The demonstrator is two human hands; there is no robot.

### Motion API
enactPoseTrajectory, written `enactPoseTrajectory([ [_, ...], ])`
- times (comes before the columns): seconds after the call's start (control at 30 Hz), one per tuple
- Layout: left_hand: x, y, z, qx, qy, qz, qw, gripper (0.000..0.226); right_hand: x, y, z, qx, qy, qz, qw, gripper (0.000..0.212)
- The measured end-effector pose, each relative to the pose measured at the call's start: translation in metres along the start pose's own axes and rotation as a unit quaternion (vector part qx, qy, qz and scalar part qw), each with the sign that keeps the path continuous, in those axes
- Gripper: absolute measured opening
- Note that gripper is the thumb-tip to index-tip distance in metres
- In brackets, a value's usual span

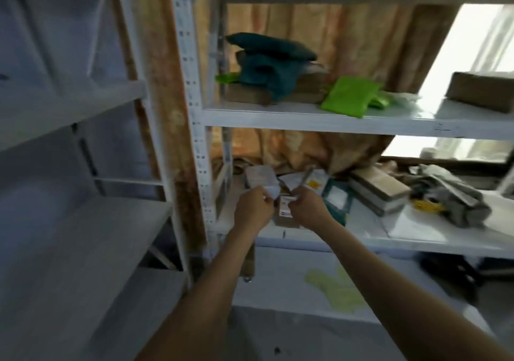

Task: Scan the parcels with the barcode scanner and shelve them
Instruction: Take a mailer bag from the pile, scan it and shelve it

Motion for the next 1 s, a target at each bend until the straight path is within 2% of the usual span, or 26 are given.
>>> enactPoseTrajectory([
  [0.13,-0.069,0.011,-0.014,0.015,-0.015,0.06,0.998,0.027,0.022,0.021,-0.065,-0.06,-0.036,-0.019,0.997,0.03],
  [0.27,-0.126,0.032,-0.029,0.024,-0.013,0.1,0.995,0.037,0.029,0.054,-0.118,-0.101,-0.029,0.004,0.994,0.024],
  [0.33,-0.155,0.046,-0.035,0.028,0.0,0.112,0.993,0.035,0.027,0.08,-0.147,-0.124,-0.002,0.006,0.992,0.023],
  [0.4,-0.184,0.065,-0.041,0.025,0.02,0.11,0.993,0.024,0.026,0.108,-0.174,-0.151,0.056,0.002,0.987,0.031],
  [0.53,-0.253,0.114,-0.031,0.015,0.077,0.093,0.993,0.037,0.025,0.161,-0.216,-0.185,0.117,0.019,0.976,0.039],
  [0.6,-0.265,0.127,-0.033,0.023,0.111,0.108,0.988,0.03,0.02,0.185,-0.234,-0.206,0.138,0.029,0.968,0.039],
  [0.77,-0.283,0.151,-0.038,0.066,0.086,0.138,0.984,0.026,0.002,0.232,-0.262,-0.23,0.156,0.066,0.958,0.039],
  [0.87,-0.299,0.172,-0.034,0.096,0.067,0.142,0.983,0.026,-0.013,0.259,-0.268,-0.225,0.162,0.072,0.958,0.03],
  [1.0,-0.319,0.206,-0.028,0.093,0.053,0.131,0.986,0.025,-0.027,0.295,-0.265,-0.23,0.175,0.089,0.953,0.011],
])
Point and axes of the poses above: each hand's wrist, its own y-axis towards the middle knuckle, its own x-axis out of the back of the hand, z = x × y, the point moved 1 cm from there along y, towards the middle knuckle, and after that the axes turned 9 degrees about -z, right-handed, at the moved point
